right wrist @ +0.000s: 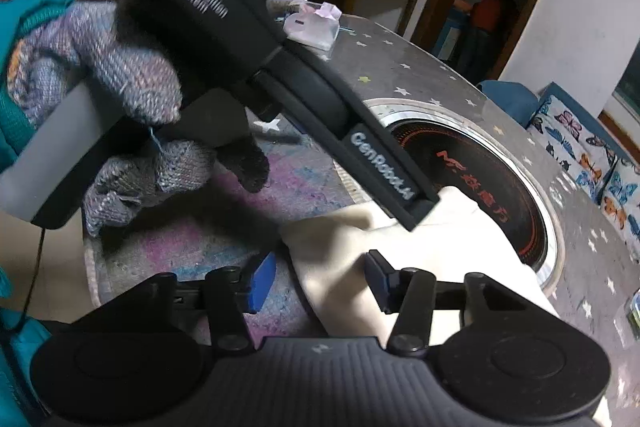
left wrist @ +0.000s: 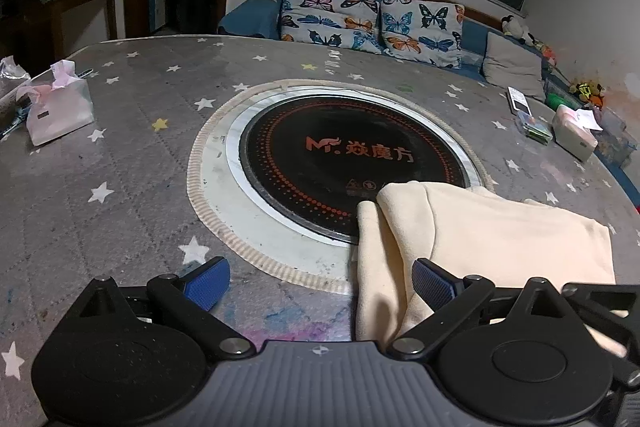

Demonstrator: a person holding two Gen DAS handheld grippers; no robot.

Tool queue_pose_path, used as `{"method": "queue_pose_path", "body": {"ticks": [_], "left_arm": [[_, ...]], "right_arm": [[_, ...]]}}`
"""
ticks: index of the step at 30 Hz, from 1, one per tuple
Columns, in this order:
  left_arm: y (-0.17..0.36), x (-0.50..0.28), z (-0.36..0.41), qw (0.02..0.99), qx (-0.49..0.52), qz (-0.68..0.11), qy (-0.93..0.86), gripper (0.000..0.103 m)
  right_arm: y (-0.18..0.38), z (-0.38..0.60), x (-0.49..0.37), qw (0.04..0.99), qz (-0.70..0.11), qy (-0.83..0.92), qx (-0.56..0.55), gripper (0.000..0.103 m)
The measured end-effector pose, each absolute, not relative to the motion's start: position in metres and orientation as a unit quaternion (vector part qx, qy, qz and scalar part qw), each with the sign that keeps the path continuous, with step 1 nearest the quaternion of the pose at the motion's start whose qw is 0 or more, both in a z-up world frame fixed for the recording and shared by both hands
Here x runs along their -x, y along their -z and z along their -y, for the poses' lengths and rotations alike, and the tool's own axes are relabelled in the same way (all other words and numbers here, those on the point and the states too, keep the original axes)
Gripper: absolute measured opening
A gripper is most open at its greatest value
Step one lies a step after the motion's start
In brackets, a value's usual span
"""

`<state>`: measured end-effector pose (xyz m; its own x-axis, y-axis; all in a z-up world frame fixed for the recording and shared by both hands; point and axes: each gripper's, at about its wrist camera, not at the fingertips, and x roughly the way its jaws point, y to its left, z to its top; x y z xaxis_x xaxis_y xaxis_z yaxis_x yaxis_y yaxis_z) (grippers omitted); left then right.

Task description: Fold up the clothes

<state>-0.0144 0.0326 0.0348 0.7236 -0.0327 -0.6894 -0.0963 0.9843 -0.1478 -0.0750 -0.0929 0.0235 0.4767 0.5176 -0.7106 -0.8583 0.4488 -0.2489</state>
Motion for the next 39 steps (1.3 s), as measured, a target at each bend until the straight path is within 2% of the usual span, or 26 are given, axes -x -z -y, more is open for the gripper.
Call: {"method": "queue_pose_path", "body": {"ticks": [6,7,17,30,33,39], "left_arm": [[-0.034,0.013,-0.035,0.922,0.096,-0.374,-0.011,0.099],[-0.034,0.013,-0.036,0.922,0.097,-0.375,-0.01,0.099],[-0.035,0.014,-0.05,0.912,0.156,-0.38,-0.002,0.1],[-0.033,0.002,-0.057,0.858,0.316,-0.401,0.05,0.099],[-0.028,-0.002,-0.055,0.847,0.336,-0.41,0.052,0.097],[-0.026,0.0,-0.06,0.838,0.364,-0.405,0.045,0.094]], "right_arm": [[-0.021,0.091,0.075,0.806,-0.286,-0.425,0.296,0.039],[-0.021,0.092,0.074,0.807,-0.287,-0.424,0.294,0.034],[-0.033,0.105,0.066,0.823,-0.296,-0.421,0.241,0.01],[-0.063,0.142,0.047,0.845,-0.3,-0.424,0.129,0.007],[-0.068,0.15,0.048,0.847,-0.291,-0.43,0.112,0.003],[-0.07,0.152,0.045,0.85,-0.284,-0.425,0.124,0.002]]}}
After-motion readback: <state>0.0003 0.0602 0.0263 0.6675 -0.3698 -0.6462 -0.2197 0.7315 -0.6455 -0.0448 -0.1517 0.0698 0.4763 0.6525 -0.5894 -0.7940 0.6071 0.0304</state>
